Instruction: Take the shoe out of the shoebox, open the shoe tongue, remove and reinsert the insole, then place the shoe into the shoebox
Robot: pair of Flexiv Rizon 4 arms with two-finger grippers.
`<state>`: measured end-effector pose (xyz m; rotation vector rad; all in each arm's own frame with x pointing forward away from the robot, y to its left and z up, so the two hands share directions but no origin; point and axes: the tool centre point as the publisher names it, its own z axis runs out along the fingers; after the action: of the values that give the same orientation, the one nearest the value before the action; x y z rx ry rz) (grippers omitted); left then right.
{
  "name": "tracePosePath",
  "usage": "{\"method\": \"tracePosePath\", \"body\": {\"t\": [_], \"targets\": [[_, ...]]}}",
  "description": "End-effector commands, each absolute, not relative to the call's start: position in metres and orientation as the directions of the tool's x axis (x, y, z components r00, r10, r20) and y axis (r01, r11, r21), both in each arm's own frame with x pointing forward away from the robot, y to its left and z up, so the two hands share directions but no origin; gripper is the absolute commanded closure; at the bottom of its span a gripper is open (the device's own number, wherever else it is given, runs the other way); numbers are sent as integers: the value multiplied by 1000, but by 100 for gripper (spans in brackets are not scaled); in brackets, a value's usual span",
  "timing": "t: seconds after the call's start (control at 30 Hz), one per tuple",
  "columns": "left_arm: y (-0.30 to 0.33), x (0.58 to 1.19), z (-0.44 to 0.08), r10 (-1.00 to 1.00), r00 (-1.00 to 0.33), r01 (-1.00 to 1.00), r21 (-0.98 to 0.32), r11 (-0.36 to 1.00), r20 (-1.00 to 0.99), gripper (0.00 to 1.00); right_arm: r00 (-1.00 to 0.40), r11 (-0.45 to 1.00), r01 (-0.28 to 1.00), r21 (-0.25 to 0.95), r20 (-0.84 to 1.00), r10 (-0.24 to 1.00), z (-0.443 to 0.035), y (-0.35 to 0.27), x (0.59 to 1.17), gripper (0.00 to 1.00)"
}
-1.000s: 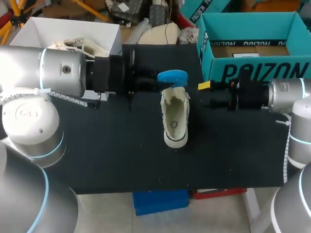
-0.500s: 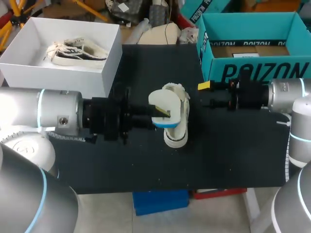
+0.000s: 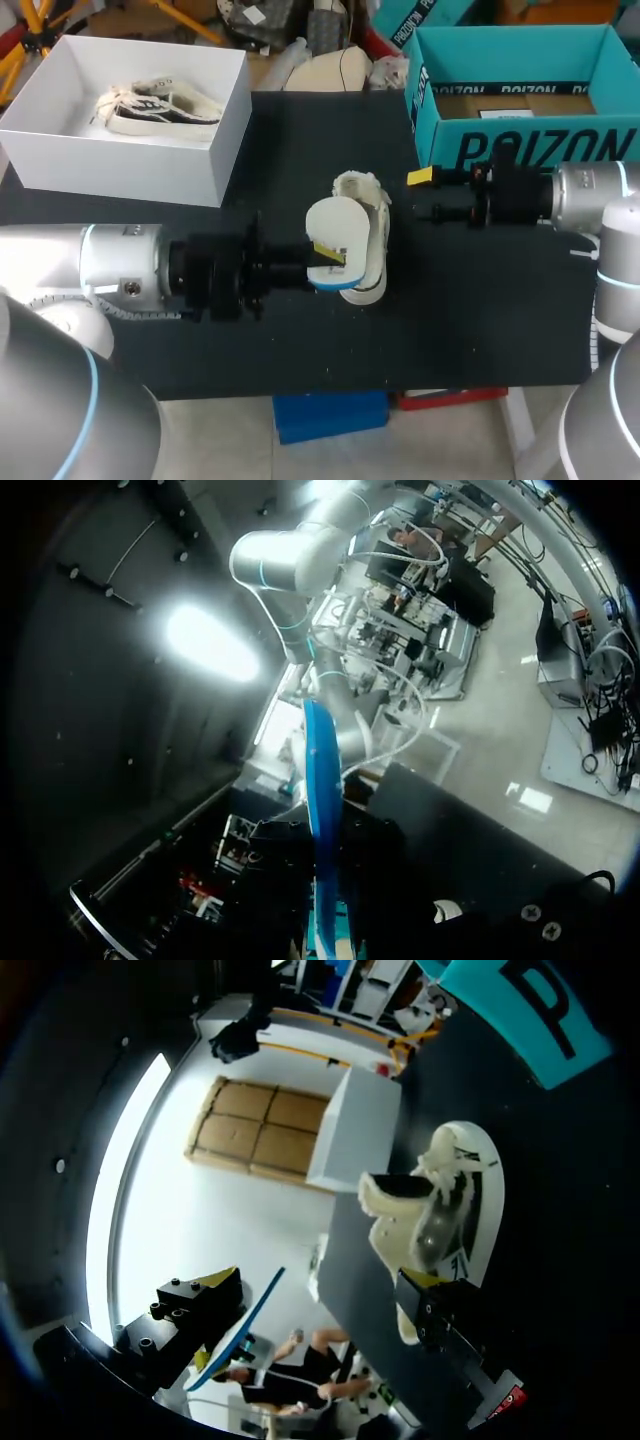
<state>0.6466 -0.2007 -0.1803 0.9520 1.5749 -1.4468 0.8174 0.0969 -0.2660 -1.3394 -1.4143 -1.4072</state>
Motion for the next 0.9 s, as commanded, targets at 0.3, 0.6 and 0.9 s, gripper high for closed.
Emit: {"method": "tracePosePath", "body": {"t": [0.3, 0.6, 0.9], "targets": [[-197, 585, -193, -105, -60, 998, -61, 3, -993, 100, -198, -140, 965, 224, 964, 178, -267, 98, 817, 0], [-197, 579, -229, -82, 111, 994, 112, -8, -990, 100, -198, -140, 965, 224, 964, 178, -267, 98, 817, 0], [-204, 590, -258, -28, 124, 992, 124, 11, -992, 100, -198, -140, 965, 224, 964, 178, -267, 98, 817, 0]]}}
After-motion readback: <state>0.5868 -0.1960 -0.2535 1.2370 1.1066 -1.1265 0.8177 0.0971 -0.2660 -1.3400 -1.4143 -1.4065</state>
